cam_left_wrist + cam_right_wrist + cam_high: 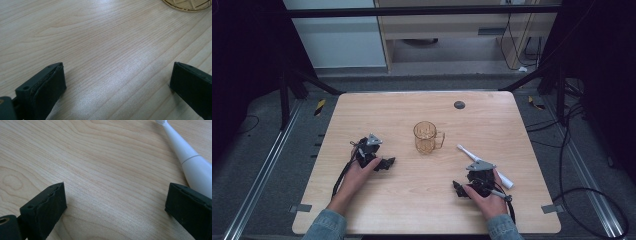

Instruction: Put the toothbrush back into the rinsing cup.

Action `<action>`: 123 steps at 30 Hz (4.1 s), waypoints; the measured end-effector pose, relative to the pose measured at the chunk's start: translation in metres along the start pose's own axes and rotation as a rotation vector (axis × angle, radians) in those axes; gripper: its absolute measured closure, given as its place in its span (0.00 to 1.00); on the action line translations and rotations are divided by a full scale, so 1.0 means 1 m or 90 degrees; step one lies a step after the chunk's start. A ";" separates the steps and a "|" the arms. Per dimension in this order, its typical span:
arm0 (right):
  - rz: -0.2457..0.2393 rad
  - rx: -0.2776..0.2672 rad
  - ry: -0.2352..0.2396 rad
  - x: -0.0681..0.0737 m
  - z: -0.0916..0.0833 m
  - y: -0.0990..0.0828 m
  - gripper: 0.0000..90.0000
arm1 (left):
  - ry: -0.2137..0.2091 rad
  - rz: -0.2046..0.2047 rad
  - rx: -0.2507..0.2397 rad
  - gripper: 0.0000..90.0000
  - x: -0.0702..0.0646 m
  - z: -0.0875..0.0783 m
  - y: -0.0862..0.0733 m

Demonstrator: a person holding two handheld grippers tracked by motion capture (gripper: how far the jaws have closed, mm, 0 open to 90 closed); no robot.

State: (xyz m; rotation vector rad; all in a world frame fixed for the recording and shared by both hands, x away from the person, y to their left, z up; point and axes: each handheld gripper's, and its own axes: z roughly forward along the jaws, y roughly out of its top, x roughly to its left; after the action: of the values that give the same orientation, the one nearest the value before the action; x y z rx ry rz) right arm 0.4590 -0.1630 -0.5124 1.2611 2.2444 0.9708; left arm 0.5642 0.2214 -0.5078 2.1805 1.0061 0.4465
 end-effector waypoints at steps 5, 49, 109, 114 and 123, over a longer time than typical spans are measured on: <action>0.001 -0.002 -0.002 0.000 0.000 0.000 0.05 | 0.000 0.000 0.000 0.00 0.000 0.000 0.000; -0.101 0.193 -0.014 -0.065 -0.032 0.055 0.41 | 0.000 -0.001 -0.001 0.00 0.000 0.000 0.000; -0.089 0.296 0.032 -0.072 0.000 0.073 0.60 | -0.001 -0.001 0.000 0.00 0.000 0.000 0.000; -0.091 0.307 0.031 -0.073 0.004 0.073 0.63 | -0.001 -0.001 -0.001 0.00 0.000 0.000 0.000; -0.098 0.324 0.034 -0.078 0.009 0.075 0.72 | -0.001 0.000 0.000 0.00 0.000 0.000 0.000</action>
State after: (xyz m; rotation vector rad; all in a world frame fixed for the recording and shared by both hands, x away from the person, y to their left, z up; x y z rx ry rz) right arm 0.5491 -0.1997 -0.4642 1.2354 2.6885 0.3881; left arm 0.5645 0.2215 -0.5078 2.1798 1.0054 0.4444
